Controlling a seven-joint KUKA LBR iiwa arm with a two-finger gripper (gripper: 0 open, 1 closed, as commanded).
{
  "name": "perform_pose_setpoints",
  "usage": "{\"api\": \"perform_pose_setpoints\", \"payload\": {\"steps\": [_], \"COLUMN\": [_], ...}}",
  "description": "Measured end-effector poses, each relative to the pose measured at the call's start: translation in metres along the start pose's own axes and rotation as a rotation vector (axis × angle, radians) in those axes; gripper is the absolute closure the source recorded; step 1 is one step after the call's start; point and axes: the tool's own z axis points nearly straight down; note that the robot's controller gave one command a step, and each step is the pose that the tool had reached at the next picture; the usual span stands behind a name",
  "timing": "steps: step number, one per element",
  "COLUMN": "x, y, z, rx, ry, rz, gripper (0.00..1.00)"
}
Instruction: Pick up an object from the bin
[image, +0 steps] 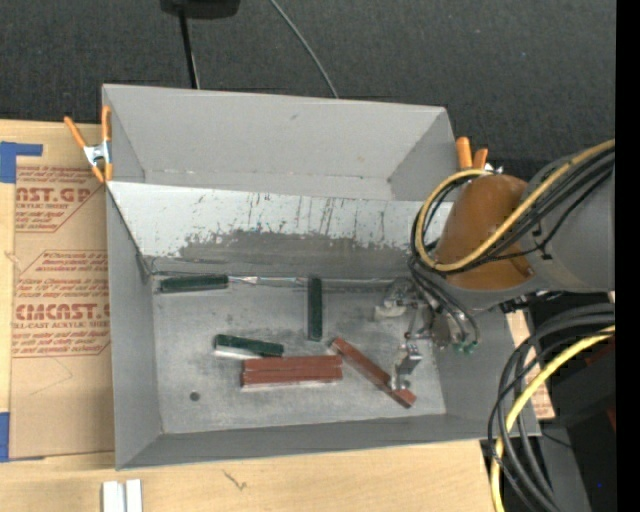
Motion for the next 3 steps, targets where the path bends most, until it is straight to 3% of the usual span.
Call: {"api": "perform_pose_setpoints", "payload": {"steps": [1, 2, 3], "x": [0.012, 0.012, 0.018], "y": [0.074, 0.074, 0.066], "z": [0.004, 0.004, -0.181], "rx": [0.000, 0.000, 0.000], "ry": [-0.011, -0.011, -0.019], "rz": [0.014, 0.014, 0.059], "gripper": [1.00, 1.00, 1.00]}}
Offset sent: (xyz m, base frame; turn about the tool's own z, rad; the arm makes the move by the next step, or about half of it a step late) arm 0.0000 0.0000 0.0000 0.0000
